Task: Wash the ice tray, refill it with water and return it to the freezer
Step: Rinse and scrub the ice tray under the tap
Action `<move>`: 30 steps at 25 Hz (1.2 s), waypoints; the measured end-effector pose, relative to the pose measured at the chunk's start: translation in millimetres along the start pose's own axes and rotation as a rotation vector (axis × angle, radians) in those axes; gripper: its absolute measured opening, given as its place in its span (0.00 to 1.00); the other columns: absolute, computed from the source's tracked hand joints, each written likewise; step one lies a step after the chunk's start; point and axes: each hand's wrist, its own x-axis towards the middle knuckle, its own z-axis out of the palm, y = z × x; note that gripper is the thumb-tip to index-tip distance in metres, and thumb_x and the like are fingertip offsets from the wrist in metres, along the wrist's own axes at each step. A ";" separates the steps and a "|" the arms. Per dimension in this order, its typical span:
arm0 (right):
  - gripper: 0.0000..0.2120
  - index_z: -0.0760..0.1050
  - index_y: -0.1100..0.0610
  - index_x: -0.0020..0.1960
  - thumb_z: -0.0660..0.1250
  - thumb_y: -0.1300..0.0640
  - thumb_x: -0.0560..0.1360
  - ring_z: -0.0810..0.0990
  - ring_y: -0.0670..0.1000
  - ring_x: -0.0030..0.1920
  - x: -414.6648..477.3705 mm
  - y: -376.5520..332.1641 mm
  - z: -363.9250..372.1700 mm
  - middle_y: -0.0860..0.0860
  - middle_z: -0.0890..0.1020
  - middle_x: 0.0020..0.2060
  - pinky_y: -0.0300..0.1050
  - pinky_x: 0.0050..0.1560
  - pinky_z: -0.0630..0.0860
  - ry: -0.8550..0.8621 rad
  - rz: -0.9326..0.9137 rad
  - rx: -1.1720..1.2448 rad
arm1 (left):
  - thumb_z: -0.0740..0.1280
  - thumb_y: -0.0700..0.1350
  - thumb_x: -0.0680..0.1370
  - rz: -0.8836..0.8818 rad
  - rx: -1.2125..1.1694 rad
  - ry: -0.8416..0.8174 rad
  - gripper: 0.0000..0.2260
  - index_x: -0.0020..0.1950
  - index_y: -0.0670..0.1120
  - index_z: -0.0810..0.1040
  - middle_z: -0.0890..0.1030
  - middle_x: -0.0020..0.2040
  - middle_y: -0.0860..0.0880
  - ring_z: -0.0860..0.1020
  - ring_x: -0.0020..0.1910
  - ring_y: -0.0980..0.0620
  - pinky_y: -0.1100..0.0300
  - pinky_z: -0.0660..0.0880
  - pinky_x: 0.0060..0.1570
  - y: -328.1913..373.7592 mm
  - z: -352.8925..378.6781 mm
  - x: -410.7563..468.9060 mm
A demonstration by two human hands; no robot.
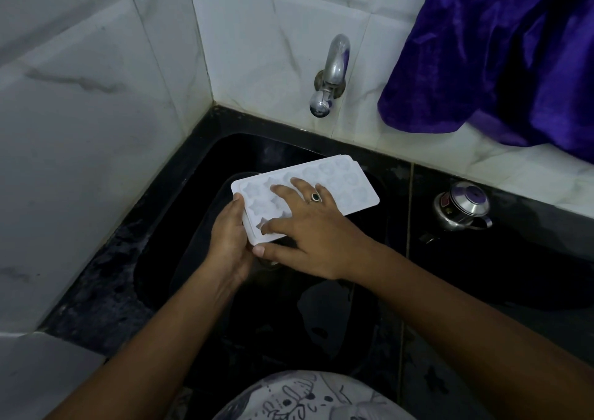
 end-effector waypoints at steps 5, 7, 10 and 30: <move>0.27 0.81 0.46 0.62 0.51 0.31 0.82 0.57 0.63 0.80 5.1 -7.1 2.4 0.57 0.64 0.79 0.71 0.78 0.48 0.064 -0.017 -0.268 | 0.58 0.56 0.88 0.005 0.038 0.024 0.19 0.61 0.46 0.83 0.89 0.54 0.44 0.89 0.46 0.46 0.54 0.85 0.35 -5.2 5.2 -0.2; 0.30 0.81 0.49 0.63 0.51 0.31 0.81 0.54 0.63 0.81 5.0 -14.4 6.3 0.58 0.61 0.81 0.71 0.78 0.47 0.102 -0.011 -0.264 | 0.58 0.57 0.88 0.023 0.035 0.013 0.20 0.63 0.46 0.83 0.89 0.55 0.43 0.89 0.48 0.46 0.54 0.85 0.37 -1.4 5.5 0.0; 0.33 0.79 0.49 0.68 0.49 0.29 0.80 0.41 0.58 0.83 5.1 -22.6 3.5 0.55 0.50 0.84 0.66 0.80 0.38 0.014 0.106 0.143 | 0.56 0.57 0.88 0.038 0.005 -0.036 0.22 0.67 0.44 0.82 0.88 0.59 0.42 0.88 0.56 0.43 0.53 0.86 0.44 4.4 2.9 -1.1; 0.27 0.78 0.45 0.67 0.51 0.32 0.82 0.41 0.56 0.83 0.8 -18.2 -6.7 0.52 0.51 0.84 0.63 0.80 0.40 -0.071 0.145 0.289 | 0.56 0.55 0.89 0.056 0.008 -0.066 0.21 0.67 0.43 0.81 0.88 0.59 0.42 0.88 0.57 0.43 0.51 0.86 0.48 3.8 2.4 0.4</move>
